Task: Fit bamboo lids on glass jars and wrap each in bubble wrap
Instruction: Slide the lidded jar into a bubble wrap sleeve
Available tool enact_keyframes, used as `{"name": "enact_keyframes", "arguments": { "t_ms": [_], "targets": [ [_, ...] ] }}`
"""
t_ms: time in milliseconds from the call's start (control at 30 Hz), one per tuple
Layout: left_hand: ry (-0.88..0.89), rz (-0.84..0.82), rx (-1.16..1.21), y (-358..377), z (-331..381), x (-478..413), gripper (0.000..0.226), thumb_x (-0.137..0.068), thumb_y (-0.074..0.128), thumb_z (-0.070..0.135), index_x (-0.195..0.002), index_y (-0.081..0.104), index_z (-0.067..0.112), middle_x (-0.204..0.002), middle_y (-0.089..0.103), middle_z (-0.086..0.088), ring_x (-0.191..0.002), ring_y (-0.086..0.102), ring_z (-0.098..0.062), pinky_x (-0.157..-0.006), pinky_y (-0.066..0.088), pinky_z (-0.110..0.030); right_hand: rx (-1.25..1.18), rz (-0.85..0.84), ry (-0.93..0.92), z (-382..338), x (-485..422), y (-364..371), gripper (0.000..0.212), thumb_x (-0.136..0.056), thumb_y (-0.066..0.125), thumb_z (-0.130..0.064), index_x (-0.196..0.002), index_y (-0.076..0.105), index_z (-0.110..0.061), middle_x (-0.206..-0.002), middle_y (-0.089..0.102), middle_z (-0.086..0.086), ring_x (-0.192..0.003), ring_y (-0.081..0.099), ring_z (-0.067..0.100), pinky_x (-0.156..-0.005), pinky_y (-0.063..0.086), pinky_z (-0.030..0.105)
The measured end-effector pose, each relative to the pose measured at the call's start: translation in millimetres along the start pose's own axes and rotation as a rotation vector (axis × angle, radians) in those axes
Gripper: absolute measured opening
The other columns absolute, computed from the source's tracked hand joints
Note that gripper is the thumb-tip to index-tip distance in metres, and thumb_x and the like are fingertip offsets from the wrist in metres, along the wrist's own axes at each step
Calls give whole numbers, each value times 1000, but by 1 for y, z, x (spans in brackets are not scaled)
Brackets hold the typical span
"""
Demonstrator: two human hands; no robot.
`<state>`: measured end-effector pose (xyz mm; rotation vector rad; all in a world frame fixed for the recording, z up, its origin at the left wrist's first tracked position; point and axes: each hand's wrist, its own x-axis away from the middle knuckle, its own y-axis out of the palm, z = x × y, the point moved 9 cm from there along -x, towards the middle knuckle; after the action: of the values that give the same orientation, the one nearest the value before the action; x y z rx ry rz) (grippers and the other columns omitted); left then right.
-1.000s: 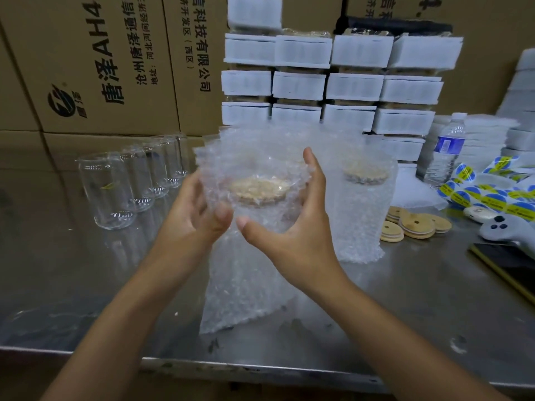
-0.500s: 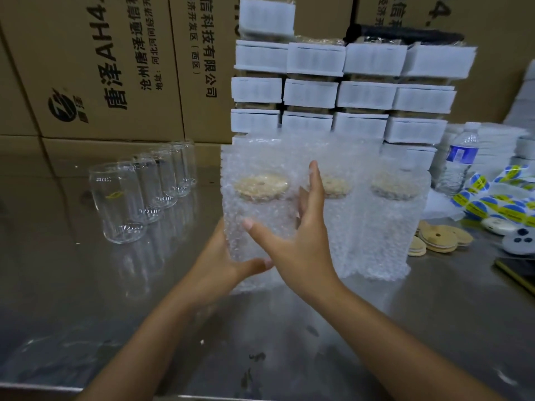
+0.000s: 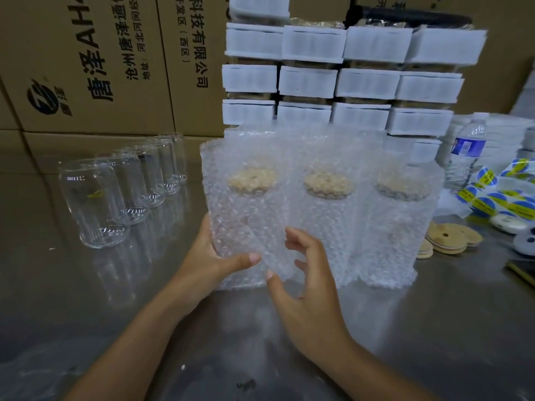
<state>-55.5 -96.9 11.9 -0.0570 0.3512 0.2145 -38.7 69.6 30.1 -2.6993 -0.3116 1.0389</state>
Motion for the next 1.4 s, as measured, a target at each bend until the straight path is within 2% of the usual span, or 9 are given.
{"name": "enact_keyframes", "arguments": {
  "t_ms": [200,400,533,633,767,933,1133,1233,1400],
  "targets": [
    [-19,-89,-25,8,-3,1,84,-55,86,29,-130,51,15,-120,68,0,-112,64,-15,-84,52,-20,125,27,-40,2,1,2,60,-80,67,-16,-122,36,-44,-125,39,-16,-114,42,-4,-93,33,7],
    [24,-29,-139,10,-1,3,57,-68,79,23,-120,57,16,-104,72,13,-98,65,4,-75,46,-5,148,22,-51,1,2,3,60,-81,67,-13,-121,35,-44,-127,33,-22,-118,40,-3,-96,41,18],
    [45,6,-153,7,-4,4,58,-67,74,24,-119,59,5,-102,72,5,-96,67,0,-75,47,-8,163,32,-63,0,5,5,53,-79,64,-15,-119,37,-39,-125,35,-18,-116,39,-5,-95,36,11],
    [53,40,-151,2,-4,7,60,-65,76,26,-119,58,11,-105,72,11,-100,65,1,-78,46,-8,179,27,-37,2,7,6,55,-80,67,-11,-112,37,-43,-123,34,-19,-115,39,-6,-92,33,5],
    [49,29,-184,3,-4,8,52,-67,73,27,-115,58,18,-105,70,23,-101,63,6,-79,44,-5,188,62,-31,2,6,2,55,-78,69,-7,-103,37,-44,-118,34,-20,-111,39,-6,-90,37,10],
    [49,3,-190,3,-2,7,60,-69,70,30,-126,52,20,-111,66,17,-107,59,9,-82,42,-3,198,47,-26,3,6,5,51,-79,68,-8,-104,37,-39,-117,34,-19,-111,36,-10,-89,34,5],
    [22,-30,-196,2,-3,8,39,-72,68,26,-110,58,24,-101,71,17,-99,64,6,-75,45,-5,181,61,-21,3,6,3,42,-77,66,-9,-103,42,-33,-113,38,-17,-108,38,-11,-87,31,3],
    [28,-21,-174,2,-1,9,48,-69,71,28,-115,57,23,-105,70,23,-100,62,9,-76,44,-3,139,92,-27,-1,6,1,37,-76,62,-12,-101,44,-33,-110,41,-15,-107,42,-9,-88,33,5],
    [18,9,-100,0,-1,9,66,-67,84,18,-125,53,19,-119,67,9,-110,61,0,-84,47,-10,98,132,-56,-8,7,-4,39,-76,60,-10,-98,43,-37,-107,47,-13,-105,48,-1,-89,33,6]
  ]
}}
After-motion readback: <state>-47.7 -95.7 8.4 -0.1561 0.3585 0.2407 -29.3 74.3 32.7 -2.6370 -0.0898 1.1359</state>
